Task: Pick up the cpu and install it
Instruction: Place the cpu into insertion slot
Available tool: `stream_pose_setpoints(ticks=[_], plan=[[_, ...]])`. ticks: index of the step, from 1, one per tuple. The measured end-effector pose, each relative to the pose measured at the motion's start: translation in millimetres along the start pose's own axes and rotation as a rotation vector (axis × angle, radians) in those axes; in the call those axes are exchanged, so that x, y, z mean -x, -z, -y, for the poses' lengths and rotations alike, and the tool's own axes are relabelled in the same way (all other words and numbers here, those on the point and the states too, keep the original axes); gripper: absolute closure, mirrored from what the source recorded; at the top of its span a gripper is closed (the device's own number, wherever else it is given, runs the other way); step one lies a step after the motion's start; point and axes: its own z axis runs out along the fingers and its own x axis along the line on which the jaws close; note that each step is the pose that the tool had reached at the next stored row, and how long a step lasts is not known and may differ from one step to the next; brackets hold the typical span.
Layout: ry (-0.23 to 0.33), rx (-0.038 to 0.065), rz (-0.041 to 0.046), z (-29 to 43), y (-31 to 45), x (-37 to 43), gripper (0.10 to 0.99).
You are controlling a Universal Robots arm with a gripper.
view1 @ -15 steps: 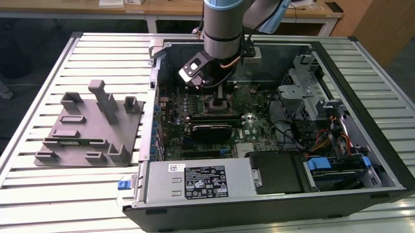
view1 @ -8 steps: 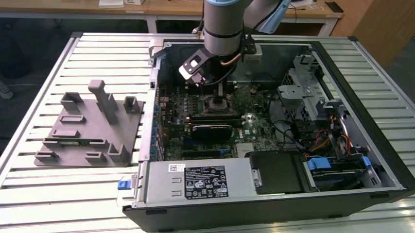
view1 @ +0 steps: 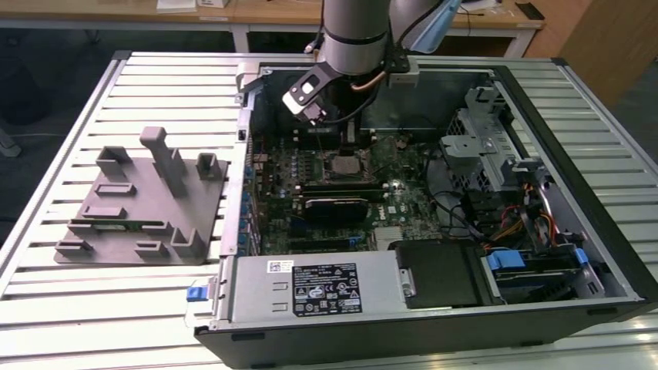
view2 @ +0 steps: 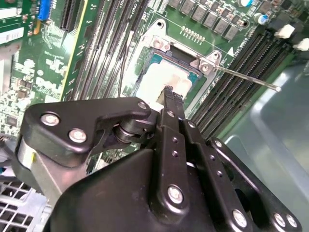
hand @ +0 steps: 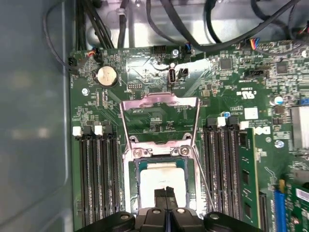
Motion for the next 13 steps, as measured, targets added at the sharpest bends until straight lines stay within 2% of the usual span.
stream_pose_setpoints(ticks=[3,7,9,13], plan=[[0.000,0.000,-0.0003,-0.5,1.1,-0.1,0.980],[0.000,0.000,-0.0001,-7.5,0.9,-0.5,0.980],[0.000,0.000,0.0001,-8.8,1.2,-0.6,0.980],[0.000,0.000,-0.0001,-9.1,8.3,-0.7,0.980]])
